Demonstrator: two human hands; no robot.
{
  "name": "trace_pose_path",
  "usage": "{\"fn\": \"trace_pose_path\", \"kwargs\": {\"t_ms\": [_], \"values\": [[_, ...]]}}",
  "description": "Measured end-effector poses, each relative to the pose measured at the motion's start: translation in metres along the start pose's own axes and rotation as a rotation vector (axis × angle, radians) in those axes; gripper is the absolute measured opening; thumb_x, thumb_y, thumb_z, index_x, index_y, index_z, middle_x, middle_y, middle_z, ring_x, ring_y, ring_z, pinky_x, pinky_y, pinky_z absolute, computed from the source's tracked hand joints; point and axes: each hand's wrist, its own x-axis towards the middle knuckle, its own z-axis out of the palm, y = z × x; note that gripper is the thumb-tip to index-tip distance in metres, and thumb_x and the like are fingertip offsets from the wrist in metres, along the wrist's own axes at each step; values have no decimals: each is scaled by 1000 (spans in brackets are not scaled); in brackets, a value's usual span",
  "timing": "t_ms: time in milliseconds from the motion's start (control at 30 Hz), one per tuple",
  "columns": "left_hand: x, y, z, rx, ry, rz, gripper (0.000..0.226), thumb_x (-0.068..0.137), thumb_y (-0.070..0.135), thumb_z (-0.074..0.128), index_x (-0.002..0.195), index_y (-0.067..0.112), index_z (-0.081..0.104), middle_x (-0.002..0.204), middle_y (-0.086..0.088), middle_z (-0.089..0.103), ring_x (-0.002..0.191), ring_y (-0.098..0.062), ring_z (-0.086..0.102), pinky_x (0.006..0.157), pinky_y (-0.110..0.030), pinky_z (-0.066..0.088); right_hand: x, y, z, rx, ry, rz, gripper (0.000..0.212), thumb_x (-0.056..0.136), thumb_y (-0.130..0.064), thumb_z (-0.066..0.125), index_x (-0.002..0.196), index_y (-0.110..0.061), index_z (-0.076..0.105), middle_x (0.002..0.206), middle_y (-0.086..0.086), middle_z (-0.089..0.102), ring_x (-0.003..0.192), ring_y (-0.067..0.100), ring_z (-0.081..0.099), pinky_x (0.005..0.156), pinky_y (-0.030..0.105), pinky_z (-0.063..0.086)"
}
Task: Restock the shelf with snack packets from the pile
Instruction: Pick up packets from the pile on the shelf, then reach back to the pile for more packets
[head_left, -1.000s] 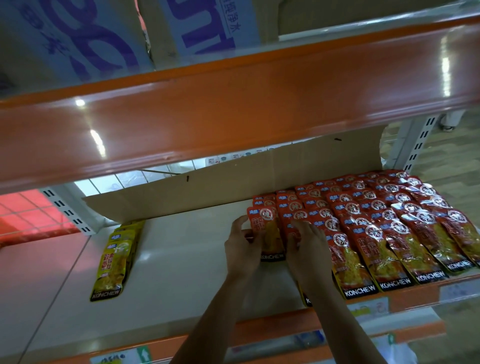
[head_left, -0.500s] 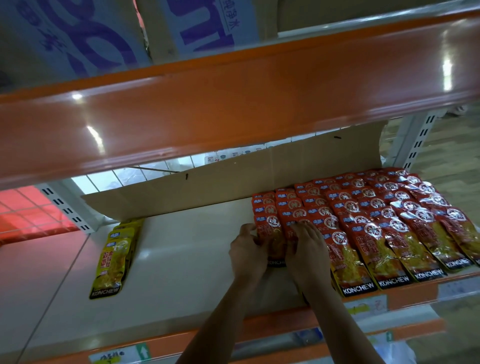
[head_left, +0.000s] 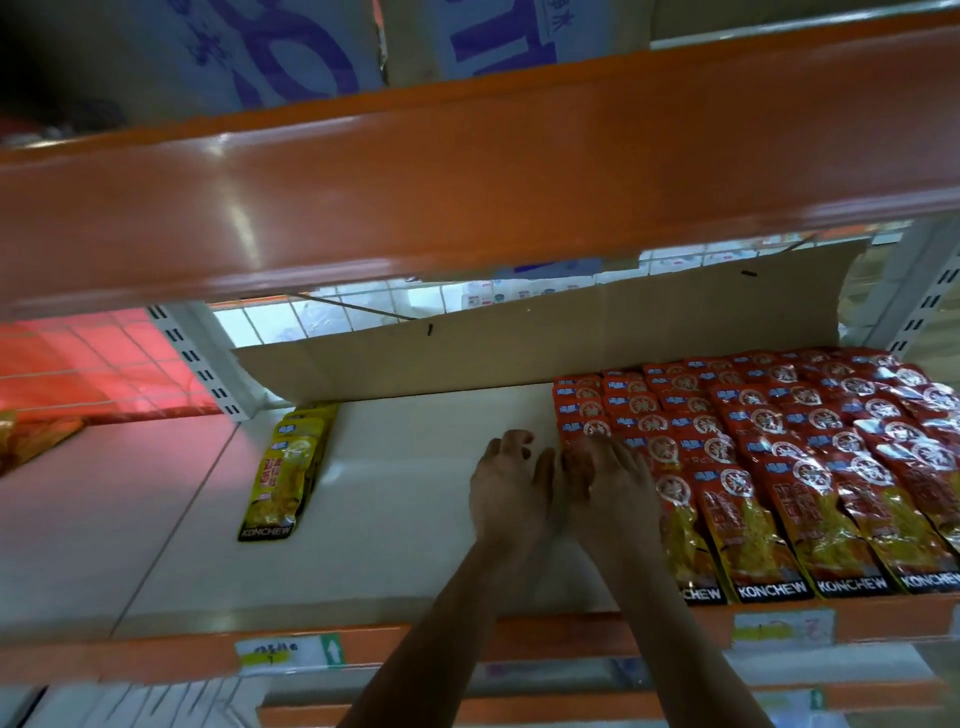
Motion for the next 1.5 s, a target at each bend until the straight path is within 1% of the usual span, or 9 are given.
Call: {"fn": "trace_pose_path", "kwargs": {"t_ms": [300,467,633,800,900,1033,1233,1333,1500], "values": [[4,-78,-78,177,155,16,39,95,36,50,131,20,54,129,-1,58,118,-20,51,97,-30,41,-16,-89,68,10,-154,-204,43,93,-13,52,136,-12,50,143,5,47,136,19,36,115,32,24],[6,-140,-143,237,232,-63,39,92,31,57,126,14,57,124,-9,61,115,-29,52,94,-36,41,-26,-158,119,-2,-246,-324,45,91,-15,53,135,-12,50,143,7,47,135,21,37,114,30,21],[12,-215,-214,310,289,-111,40,91,31,58,127,16,59,126,-8,61,116,-30,52,95,-37,42,-41,-241,178,21,-277,-394,36,83,-9,57,119,-6,61,125,15,59,119,32,50,105,35,32],[22,-295,-277,444,304,-170,47,95,40,49,138,22,47,139,-1,53,126,-21,46,100,-34,41,-59,-322,242,44,-314,-467,44,86,-12,58,130,-10,54,135,9,54,128,25,45,111,32,27],[24,-343,-313,467,314,-224,49,96,42,48,139,18,46,140,-4,52,128,-23,46,99,-36,43,-73,-369,280,27,-341,-452,46,90,-20,59,135,-18,49,140,1,49,133,19,40,113,31,27],[26,-393,-357,489,293,-332,53,96,44,45,141,15,41,143,-5,46,129,-24,42,100,-36,41,-84,-418,322,18,-396,-461,45,92,-23,58,135,-19,48,142,1,48,133,20,41,111,32,31],[33,-473,-422,544,281,-477,50,97,43,44,134,9,43,139,-8,45,128,-27,41,101,-37,39,-81,-485,380,-30,-484,-580,48,90,-16,50,138,-14,44,142,5,46,131,23,39,107,29,27],[38,-503,-442,530,303,-514,38,97,38,46,123,11,49,130,-7,51,124,-26,43,99,-36,38,-81,-515,405,-46,-509,-616,44,89,-15,48,133,-13,48,136,5,49,126,25,42,101,31,29],[45,-532,-457,548,292,-500,26,98,31,41,116,16,52,118,-3,56,116,-23,47,93,-34,42,-76,-554,440,-60,-541,-636,48,91,-12,47,138,-16,43,145,3,41,131,26,36,105,35,32]]}}
